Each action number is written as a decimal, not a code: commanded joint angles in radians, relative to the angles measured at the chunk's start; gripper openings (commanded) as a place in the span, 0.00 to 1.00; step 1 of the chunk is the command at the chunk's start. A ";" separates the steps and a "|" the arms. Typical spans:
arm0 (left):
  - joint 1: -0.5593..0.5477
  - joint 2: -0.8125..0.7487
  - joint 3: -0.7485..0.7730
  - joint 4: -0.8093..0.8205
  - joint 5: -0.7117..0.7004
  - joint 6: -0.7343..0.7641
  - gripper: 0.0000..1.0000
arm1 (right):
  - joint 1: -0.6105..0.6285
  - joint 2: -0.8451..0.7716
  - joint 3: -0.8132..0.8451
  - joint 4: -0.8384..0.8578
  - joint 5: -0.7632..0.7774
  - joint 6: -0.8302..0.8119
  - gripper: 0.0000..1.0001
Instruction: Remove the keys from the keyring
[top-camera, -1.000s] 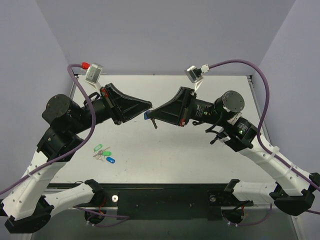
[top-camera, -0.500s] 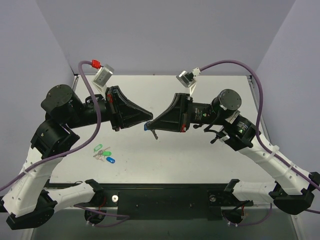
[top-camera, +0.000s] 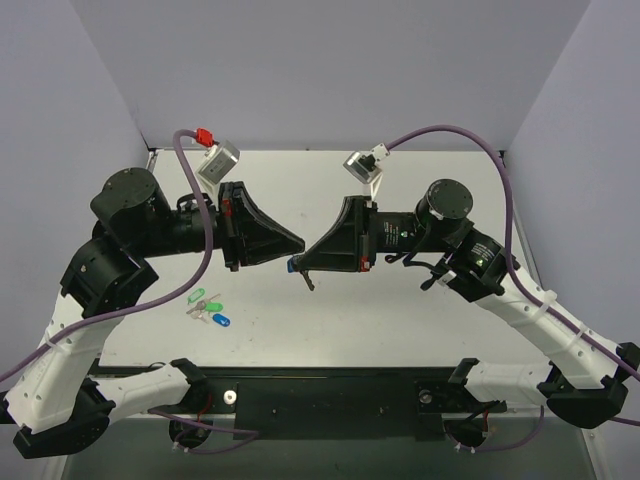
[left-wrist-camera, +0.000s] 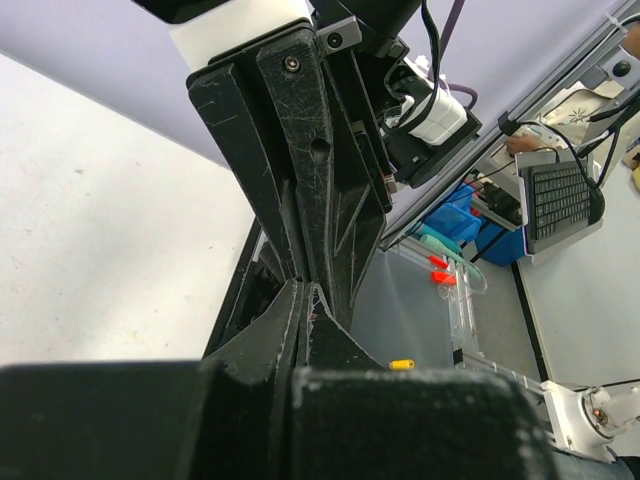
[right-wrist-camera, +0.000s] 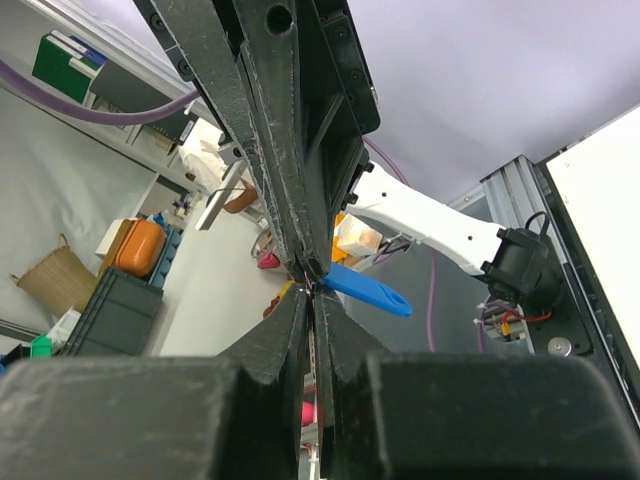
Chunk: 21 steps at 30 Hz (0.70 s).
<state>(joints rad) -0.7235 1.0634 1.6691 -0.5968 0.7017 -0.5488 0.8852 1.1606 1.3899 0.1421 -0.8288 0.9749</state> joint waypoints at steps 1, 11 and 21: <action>-0.013 -0.005 -0.009 -0.100 0.099 0.043 0.00 | -0.005 0.010 0.047 0.102 0.080 -0.015 0.00; 0.003 -0.036 -0.068 0.005 0.139 0.001 0.00 | -0.003 -0.018 0.040 0.060 0.089 -0.044 0.00; 0.007 -0.036 -0.077 0.014 0.196 -0.002 0.00 | -0.005 -0.033 0.029 0.039 0.091 -0.054 0.00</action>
<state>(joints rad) -0.7048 1.0359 1.6032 -0.5560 0.7654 -0.5453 0.8898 1.1530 1.3899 0.0792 -0.8276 0.9363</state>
